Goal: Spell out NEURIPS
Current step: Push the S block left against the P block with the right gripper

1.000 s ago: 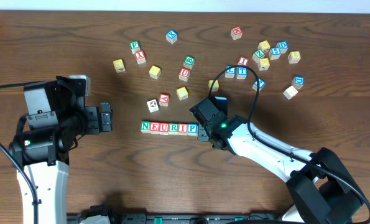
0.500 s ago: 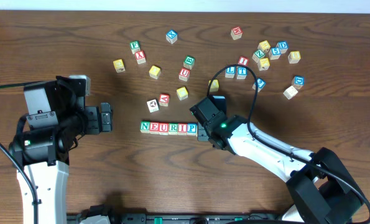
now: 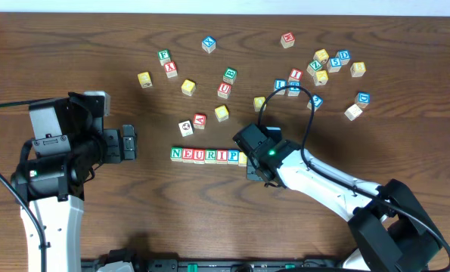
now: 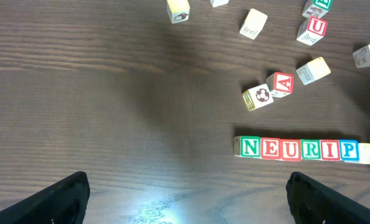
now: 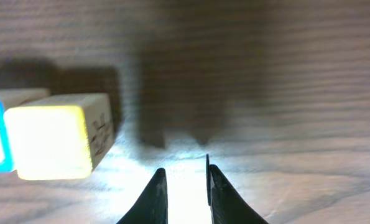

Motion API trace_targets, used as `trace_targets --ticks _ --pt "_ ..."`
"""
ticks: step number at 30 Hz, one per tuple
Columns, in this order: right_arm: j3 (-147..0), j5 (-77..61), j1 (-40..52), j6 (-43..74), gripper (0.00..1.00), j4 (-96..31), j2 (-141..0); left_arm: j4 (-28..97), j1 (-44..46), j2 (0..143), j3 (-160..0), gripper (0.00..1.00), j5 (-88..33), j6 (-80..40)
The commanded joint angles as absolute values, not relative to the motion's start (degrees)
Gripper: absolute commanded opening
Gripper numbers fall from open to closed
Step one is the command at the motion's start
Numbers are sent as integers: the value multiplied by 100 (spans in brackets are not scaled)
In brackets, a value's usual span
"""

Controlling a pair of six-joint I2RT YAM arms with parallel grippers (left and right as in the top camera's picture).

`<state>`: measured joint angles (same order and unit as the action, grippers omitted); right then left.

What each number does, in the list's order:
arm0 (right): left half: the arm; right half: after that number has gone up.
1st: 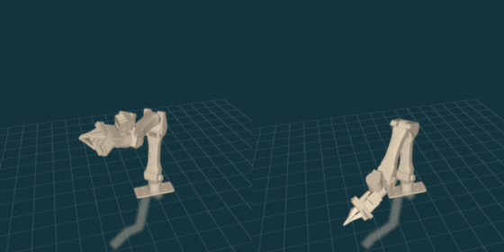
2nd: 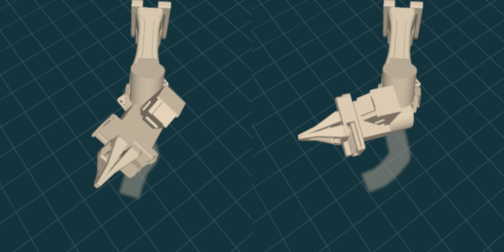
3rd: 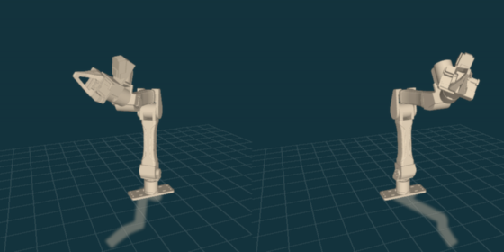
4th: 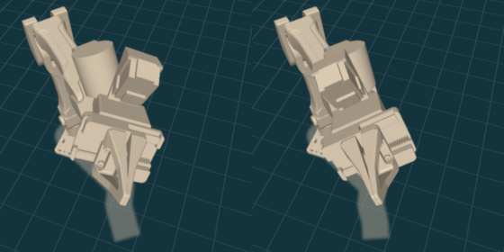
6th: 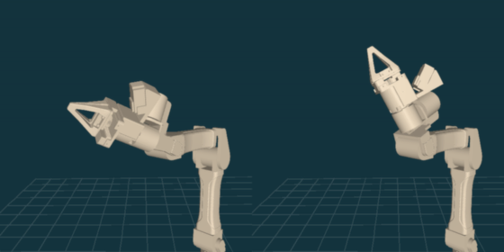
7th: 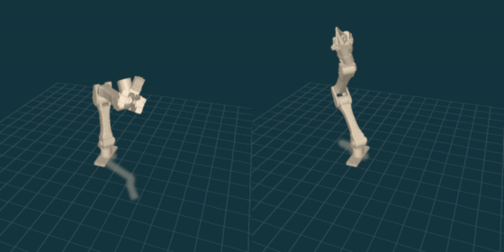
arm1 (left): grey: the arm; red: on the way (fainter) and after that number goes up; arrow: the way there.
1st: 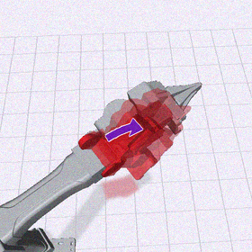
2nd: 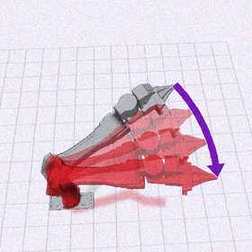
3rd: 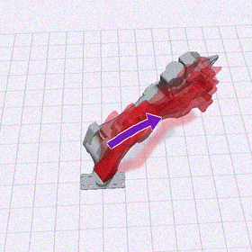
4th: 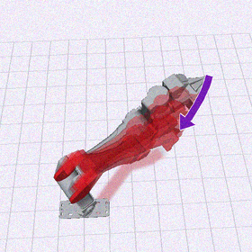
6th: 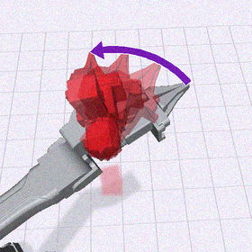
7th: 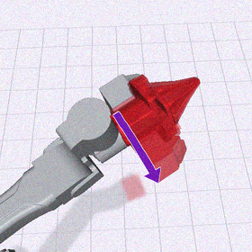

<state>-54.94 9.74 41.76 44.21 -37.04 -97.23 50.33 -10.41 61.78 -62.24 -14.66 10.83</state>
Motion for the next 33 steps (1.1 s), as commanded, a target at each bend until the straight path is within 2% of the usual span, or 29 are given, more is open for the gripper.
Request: trace_targets --ticks 1,10,20,33 --pt "-5470 563 4331 4727 16 -3699 -9677 5035 -1059 6173 -6307 99 -1446 1175" --pt "-5468 379 4613 4980 16 -3684 -9677 5035 -1059 6173 -6307 99 -1446 1177" --pt "-5463 1120 4735 4897 17 -3374 -9677 5035 -1059 6173 -6307 99 -1446 1175" --pt "-5463 1269 4735 4724 17 -3186 -9677 5035 -1059 6173 -6307 99 -1446 1175"
